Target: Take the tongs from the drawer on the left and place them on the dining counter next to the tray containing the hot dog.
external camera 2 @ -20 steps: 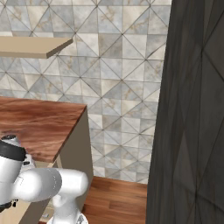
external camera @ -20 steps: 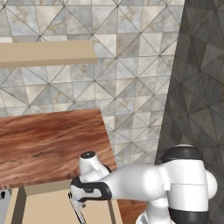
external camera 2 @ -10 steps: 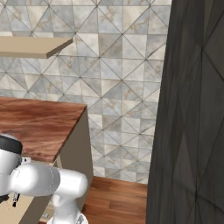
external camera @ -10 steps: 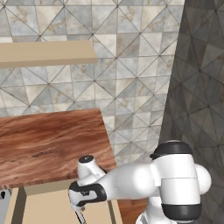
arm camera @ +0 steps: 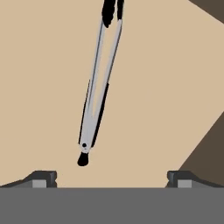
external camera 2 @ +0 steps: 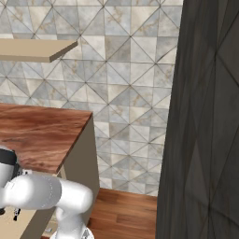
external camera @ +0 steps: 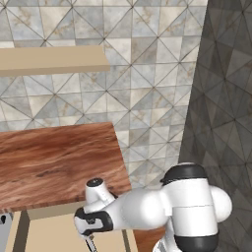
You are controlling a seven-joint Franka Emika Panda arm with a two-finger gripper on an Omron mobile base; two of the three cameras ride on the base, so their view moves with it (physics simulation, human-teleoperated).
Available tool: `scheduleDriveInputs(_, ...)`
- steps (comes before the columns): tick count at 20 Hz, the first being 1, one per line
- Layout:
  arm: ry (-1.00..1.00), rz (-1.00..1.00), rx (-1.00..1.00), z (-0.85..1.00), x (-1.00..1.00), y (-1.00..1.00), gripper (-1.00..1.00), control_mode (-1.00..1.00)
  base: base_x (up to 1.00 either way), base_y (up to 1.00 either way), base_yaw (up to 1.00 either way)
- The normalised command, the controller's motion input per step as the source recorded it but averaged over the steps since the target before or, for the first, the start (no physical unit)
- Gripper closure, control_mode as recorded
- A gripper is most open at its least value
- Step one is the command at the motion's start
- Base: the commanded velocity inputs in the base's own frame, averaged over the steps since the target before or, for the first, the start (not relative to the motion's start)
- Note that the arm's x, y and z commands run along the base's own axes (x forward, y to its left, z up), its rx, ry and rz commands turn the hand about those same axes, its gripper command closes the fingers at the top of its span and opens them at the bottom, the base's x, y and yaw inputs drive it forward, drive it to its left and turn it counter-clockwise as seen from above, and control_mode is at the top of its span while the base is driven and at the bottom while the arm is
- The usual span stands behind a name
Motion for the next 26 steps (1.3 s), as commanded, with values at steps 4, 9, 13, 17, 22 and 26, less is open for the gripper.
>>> scheduleDriveInputs(4, 0.00, -0.03, 0.00, -0.14, 0.00, 0.08, -1.00, -1.00, 0.00, 0.00, 0.00)
scheduleDriveInputs(9, 0.00, -0.04, 0.00, -0.14, 0.00, 0.10, -1.00, -1.00, 0.00, 0.00, 0.00)
scheduleDriveInputs(13, 0.00, -0.02, 0.00, -0.17, 0.00, 0.08, -1.00, -1.00, 0.00, 0.00, 0.00)
scheduleDriveInputs(17, 0.00, -0.02, 0.00, -0.19, 0.00, 0.08, -1.00, -1.00, 0.00, 0.00, 0.00)
scheduleDriveInputs(22, 0.00, -0.02, 0.00, -0.21, 0.00, 0.09, -1.00, -1.00, 0.00, 0.00, 0.00)
scheduleDriveInputs(26, 0.00, -0.02, 0.00, -0.18, 0.04, 0.06, -1.00, -1.00, 0.00, 0.00, 0.00)
